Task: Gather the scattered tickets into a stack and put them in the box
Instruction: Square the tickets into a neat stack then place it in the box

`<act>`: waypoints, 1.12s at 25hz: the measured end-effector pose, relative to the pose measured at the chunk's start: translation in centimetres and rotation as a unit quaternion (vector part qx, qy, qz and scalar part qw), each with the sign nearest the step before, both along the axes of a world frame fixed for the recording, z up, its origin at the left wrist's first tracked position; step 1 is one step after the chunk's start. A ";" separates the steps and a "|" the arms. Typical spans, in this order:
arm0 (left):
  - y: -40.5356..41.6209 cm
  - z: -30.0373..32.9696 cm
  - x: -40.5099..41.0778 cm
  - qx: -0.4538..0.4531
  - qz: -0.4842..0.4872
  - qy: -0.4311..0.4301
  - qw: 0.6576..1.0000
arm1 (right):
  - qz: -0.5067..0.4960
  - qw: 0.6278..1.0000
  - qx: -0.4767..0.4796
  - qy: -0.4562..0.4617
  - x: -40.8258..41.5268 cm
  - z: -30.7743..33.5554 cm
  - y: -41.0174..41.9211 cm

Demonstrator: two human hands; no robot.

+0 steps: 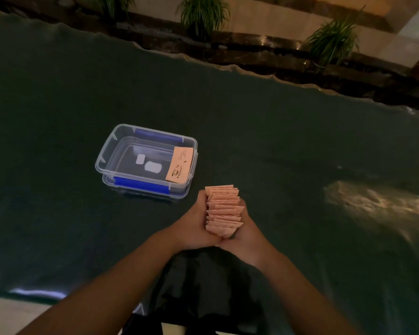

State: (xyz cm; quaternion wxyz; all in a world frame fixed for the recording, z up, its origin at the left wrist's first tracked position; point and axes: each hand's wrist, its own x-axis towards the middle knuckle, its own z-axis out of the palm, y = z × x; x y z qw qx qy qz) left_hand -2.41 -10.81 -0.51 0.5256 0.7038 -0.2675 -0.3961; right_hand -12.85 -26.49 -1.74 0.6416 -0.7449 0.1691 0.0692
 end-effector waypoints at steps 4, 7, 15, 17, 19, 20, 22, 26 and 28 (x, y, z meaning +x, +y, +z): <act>0.2 -1.0 0.1 0.007 -0.031 -0.042 0.999 | 0.006 0.996 -0.084 0.020 -0.1 -0.4 0.9; 0.6 -2.4 0.0 0.031 -0.059 -0.072 0.995 | 0.035 0.990 -0.138 0.016 -0.6 -1.5 0.8; 2.6 -5.3 -0.9 0.080 -0.013 -0.051 0.995 | 0.108 0.980 -0.150 0.073 -0.2 -1.2 1.4; 1.9 -5.0 -0.9 0.086 0.006 -0.057 0.995 | 0.094 0.982 -0.148 0.071 0.0 -1.0 1.6; 1.3 -4.4 -0.5 0.085 0.015 -0.064 0.994 | 0.070 0.985 -0.141 0.064 0.1 -0.9 1.2; 1.1 -4.2 -0.3 0.087 0.011 -0.067 0.994 | 0.066 0.986 -0.138 0.064 0.3 -0.9 1.0; 0.9 -4.4 -0.1 0.092 -0.013 -0.056 0.994 | 0.084 0.985 -0.129 0.078 0.7 -1.1 0.6; 0.4 -4.4 0.0 0.089 -0.004 -0.053 0.995 | 0.065 0.986 -0.113 0.100 1.2 -2.0 1.2; 0.4 -4.0 0.2 0.096 0.017 -0.042 0.994 | 0.040 0.988 -0.102 0.106 1.2 -2.2 1.3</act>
